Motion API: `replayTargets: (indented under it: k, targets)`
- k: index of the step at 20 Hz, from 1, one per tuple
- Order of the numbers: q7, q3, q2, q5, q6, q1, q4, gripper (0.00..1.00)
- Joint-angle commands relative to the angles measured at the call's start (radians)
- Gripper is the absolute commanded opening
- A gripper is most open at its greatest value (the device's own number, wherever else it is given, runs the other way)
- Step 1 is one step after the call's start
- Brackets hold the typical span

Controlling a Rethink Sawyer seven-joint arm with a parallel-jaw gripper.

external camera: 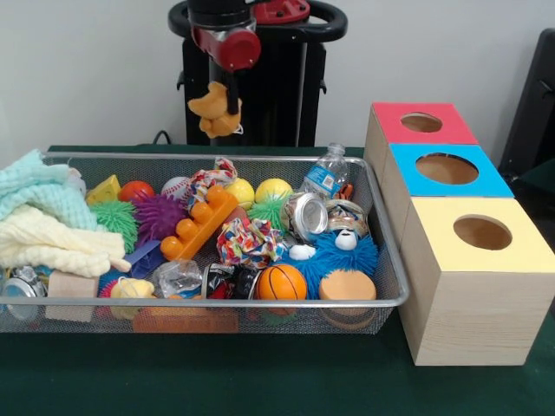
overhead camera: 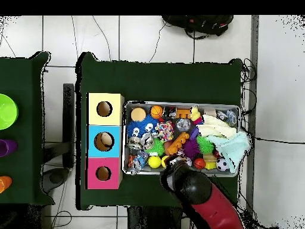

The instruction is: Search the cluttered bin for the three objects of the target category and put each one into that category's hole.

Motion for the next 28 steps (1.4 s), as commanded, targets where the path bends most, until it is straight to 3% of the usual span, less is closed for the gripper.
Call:
replayTargets:
  k: [1,9,14,19,24,28]
  targets:
    - [0.244,-0.062,0.027,0.043,0.060,-0.008,-0.134,0.00]
    - [0.394,-0.043,0.156,0.194,-0.012,0.097,-0.235,0.00]
    - [0.465,-0.053,0.207,0.279,0.012,0.151,-0.318,0.00]
    - [0.515,-0.086,0.240,0.296,0.067,0.190,-0.383,0.00]
    - [0.543,-0.091,0.247,0.295,0.081,0.207,-0.401,0.00]
    - [0.612,-0.083,0.163,0.304,0.153,0.253,-0.353,0.00]
